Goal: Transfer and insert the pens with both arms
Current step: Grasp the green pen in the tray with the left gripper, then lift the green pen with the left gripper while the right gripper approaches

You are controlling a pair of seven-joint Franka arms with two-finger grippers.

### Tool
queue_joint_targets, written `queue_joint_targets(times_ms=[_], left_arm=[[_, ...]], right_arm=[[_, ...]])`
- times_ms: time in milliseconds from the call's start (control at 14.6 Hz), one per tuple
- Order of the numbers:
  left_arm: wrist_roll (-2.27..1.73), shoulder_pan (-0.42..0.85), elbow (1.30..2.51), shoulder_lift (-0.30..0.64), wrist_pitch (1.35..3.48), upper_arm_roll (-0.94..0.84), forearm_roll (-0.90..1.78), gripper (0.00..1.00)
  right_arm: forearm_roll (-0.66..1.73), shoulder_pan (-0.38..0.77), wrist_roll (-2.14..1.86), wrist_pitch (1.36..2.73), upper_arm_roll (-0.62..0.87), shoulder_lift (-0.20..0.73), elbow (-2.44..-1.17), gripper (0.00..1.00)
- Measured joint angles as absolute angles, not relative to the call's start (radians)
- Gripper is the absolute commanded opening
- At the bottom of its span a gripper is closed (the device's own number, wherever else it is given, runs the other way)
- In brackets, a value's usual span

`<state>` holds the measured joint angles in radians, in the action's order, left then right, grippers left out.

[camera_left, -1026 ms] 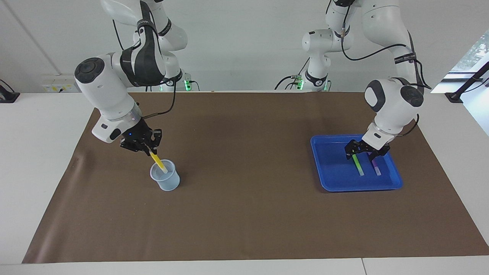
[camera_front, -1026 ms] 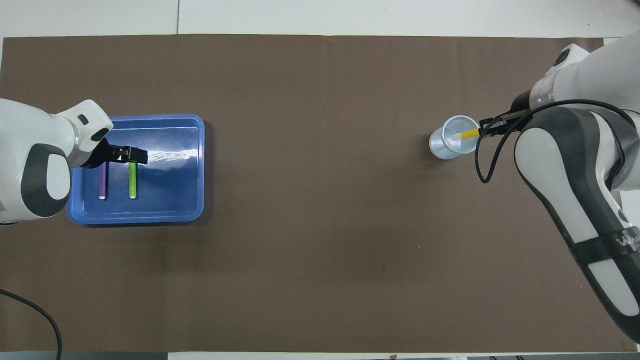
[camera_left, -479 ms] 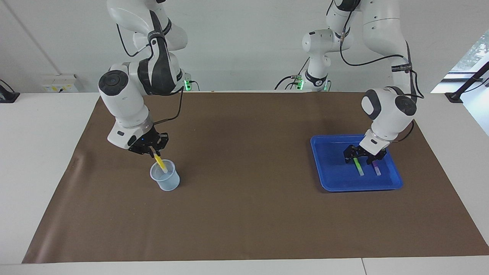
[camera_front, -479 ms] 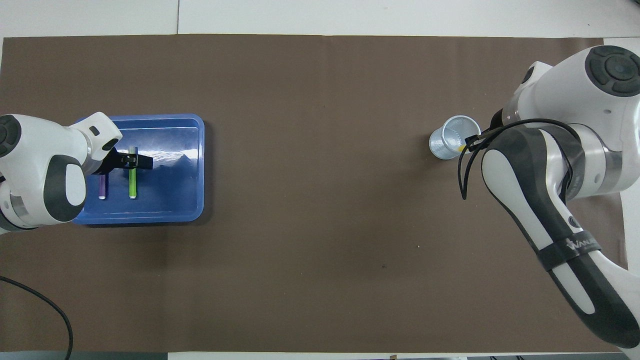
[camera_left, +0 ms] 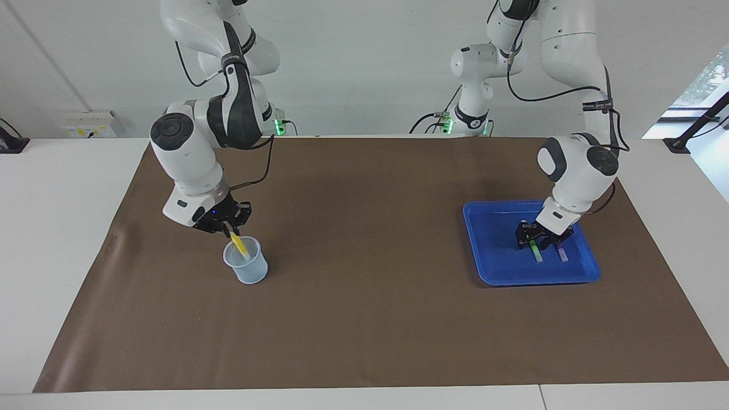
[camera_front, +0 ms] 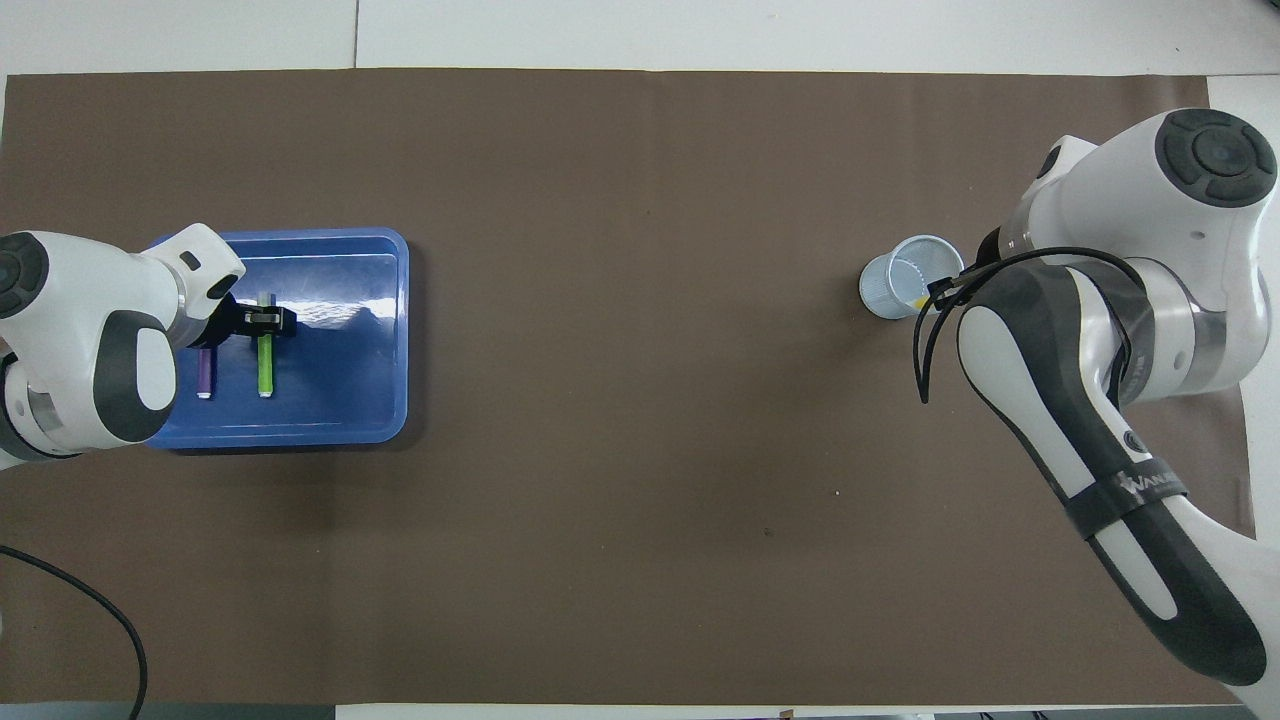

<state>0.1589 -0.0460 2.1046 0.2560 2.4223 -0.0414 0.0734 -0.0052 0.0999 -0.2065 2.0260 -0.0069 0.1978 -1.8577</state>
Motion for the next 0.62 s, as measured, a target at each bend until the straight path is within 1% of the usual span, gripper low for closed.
queue_joint_targets(times_ms=[274, 547, 616], left_arm=[[0.146, -0.048, 2.103, 0.254, 2.415, -0.037, 0.073, 0.0], [0.048, -0.043, 2.096, 0.237, 2.37, -0.045, 0.073, 0.0], [0.003, -0.038, 2.085, 0.227, 2.344, -0.049, 0.073, 0.0]], right_arm=[[-0.005, 0.099, -0.208, 2.042, -0.007, 0.204, -1.865, 0.0], [-0.005, 0.098, -0.234, 2.066, -0.009, 0.206, -1.866, 0.0], [-0.005, 0.098, -0.234, 2.066, -0.009, 0.206, -1.866, 0.04]])
